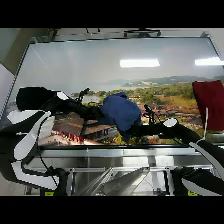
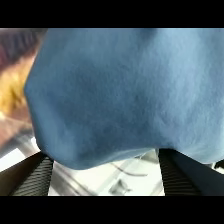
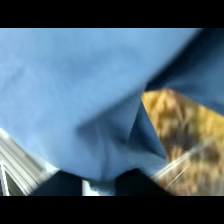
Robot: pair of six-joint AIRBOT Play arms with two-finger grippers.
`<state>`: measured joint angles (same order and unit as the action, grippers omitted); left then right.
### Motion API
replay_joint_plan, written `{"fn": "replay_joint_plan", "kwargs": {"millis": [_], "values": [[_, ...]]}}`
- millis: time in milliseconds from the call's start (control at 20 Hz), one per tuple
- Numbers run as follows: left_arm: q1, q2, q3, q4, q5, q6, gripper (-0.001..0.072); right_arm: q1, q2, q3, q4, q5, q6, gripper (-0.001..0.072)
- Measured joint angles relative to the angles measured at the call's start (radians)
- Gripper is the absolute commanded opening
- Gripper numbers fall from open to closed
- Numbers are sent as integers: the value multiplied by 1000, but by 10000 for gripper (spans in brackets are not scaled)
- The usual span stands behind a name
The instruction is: Fold the shirts.
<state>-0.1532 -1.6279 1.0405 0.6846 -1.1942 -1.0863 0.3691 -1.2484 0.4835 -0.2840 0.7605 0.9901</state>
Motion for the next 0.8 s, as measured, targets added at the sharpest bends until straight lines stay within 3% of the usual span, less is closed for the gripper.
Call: {"fn": "replay_joint_plan", "kwargs": {"millis": [100, 150, 500, 800], "values": [[0, 0, -2, -16, 9, 7, 87, 0, -6, 8, 7, 1, -14, 18], [-1, 0, -3, -19, 10, 8, 2, 0, -7, 10, 10, 5, -20, 18], [24, 43, 95, -116, -134, 26, -1, -110, 137, 95, -43, 155, -15, 18], [57, 265, 435, -313, -282, -4, 1, -283, 385, 481, -67, 404, 52, 18]]}}
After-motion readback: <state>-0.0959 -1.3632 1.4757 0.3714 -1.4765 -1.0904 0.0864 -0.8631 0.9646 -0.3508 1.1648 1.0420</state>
